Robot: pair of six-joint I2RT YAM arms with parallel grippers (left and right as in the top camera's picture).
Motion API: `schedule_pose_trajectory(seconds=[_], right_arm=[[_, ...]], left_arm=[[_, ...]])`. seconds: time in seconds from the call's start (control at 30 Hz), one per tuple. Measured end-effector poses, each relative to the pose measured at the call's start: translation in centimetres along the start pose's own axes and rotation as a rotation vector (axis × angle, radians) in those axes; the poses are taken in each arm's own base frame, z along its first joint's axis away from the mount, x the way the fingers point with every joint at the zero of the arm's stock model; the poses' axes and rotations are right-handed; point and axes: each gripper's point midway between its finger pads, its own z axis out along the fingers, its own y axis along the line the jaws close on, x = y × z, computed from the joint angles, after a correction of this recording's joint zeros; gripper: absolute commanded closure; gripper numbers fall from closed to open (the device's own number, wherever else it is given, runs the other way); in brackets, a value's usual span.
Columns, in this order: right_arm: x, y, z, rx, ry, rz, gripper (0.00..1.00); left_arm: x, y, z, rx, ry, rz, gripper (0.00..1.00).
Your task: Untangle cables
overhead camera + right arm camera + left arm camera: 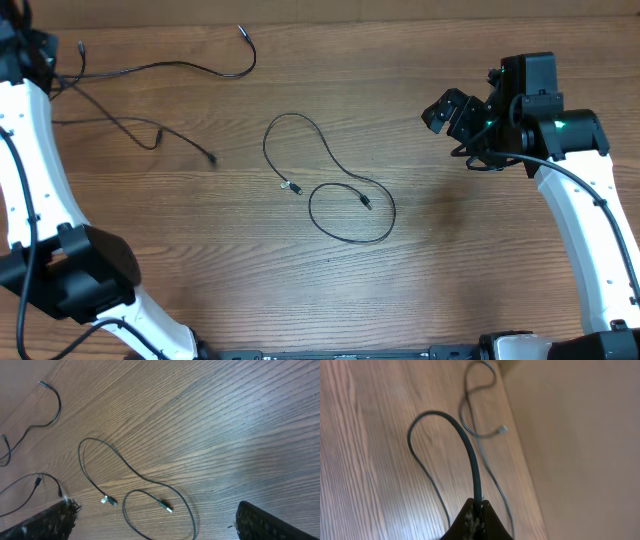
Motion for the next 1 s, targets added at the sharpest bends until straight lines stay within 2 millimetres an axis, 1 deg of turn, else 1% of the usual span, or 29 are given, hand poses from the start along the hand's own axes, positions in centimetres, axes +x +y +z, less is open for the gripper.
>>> schedule_pose_trajectory(seconds=[0.1,0.2,0.3,0.47,0.53,0.6,0.67,0.77,0.83,0.9,0.93,1.0], right_arm=[[0.0,0.0,0.0,0.000,0.000,0.001,0.00],[0.0,0.0,0.0,0.000,0.000,0.000,0.00],[0.0,0.0,0.0,0.000,0.000,0.000,0.00],[0.0,0.0,0.0,0.000,-0.001,0.000,0.00],[0.0,0.0,0.0,0.000,0.000,0.000,0.00],[0.0,0.0,0.0,0.000,0.000,0.000,0.00],[0.0,0.0,0.0,0.000,0.000,0.000,0.00],[0.0,0.0,0.0,0.000,0.000,0.001,0.00],[0.0,0.0,0.0,0.000,-0.001,0.000,0.00],[0.0,0.0,0.0,0.000,0.000,0.000,0.00],[0.0,0.0,0.0,0.000,0.000,0.001,0.00],[0.0,0.0,0.0,0.000,-0.001,0.000,0.00]], left_arm=[[-1.1,2.1,3.0,-0.057,-0.005,0.006,0.95],[-1.8,5.0,6.2,-0.131,0.007,0.001,0.96],[-2.2,7.0,8.6,-0.176,0.016,0.026,0.96],[-2.6,9.7,12.4,-0.224,0.036,0.147,0.93],[-2.7,10.7,13.7,-0.237,0.045,0.195,0.96],[-3.0,10.9,14.5,-0.228,0.046,0.244,0.96],[-3.3,9.8,15.6,-0.157,0.041,0.330,0.96],[-3.4,7.7,16.0,-0.048,0.040,0.453,0.96],[-3.4,6.8,16.0,-0.004,0.038,0.521,0.87],[-3.3,6.5,16.1,0.016,0.040,0.568,0.61],[-3.3,6.3,16.1,0.023,0.041,0.587,0.40],[-2.9,6.5,16.1,0.028,0.059,0.619,0.32]])
